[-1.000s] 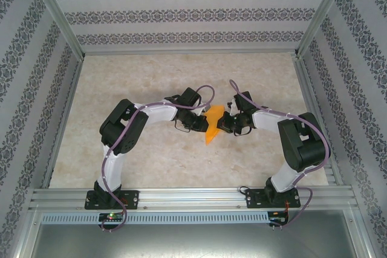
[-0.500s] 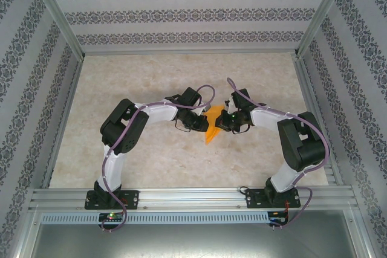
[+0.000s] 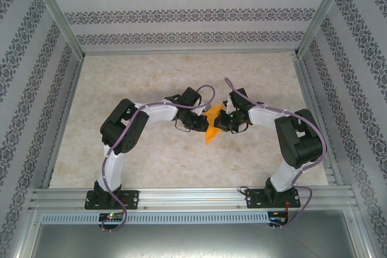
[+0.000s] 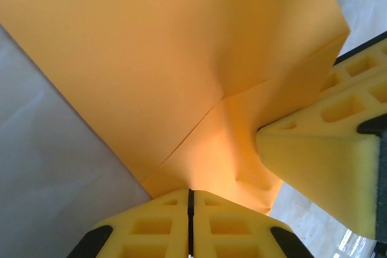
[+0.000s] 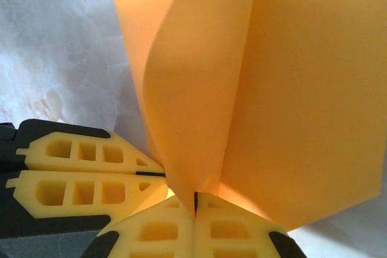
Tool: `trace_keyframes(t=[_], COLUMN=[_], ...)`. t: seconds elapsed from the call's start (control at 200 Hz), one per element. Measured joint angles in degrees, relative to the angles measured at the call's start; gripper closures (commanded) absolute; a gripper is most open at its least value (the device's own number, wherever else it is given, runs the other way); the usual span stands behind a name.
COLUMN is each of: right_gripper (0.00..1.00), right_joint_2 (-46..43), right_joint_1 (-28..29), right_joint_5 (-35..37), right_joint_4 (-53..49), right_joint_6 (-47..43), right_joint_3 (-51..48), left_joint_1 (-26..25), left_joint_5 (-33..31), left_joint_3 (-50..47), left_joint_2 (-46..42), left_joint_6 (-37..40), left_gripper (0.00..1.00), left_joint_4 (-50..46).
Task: Fold a paper plane with a square sheet of paper (pick it up from the middle)
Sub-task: Fourth fold the wing at the center of the table.
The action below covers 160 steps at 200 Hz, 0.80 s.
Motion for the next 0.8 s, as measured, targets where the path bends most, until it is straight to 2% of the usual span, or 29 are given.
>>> trace_keyframes(t=[0.799], right_gripper=[0.95], right_joint_2=[0.7], right_joint_1=[0.0], right_joint_5=[-4.3], right_joint_4=[5.3], right_joint_6=[4.0], right_joint_3=[-0.3], left_joint_1=[0.5], left_joint_5=[0.6], left_joint_3=[0.0], left_joint_2=[0.3], left_joint_6=[0.2], left_gripper=[0.90], left_joint_4=[1.2])
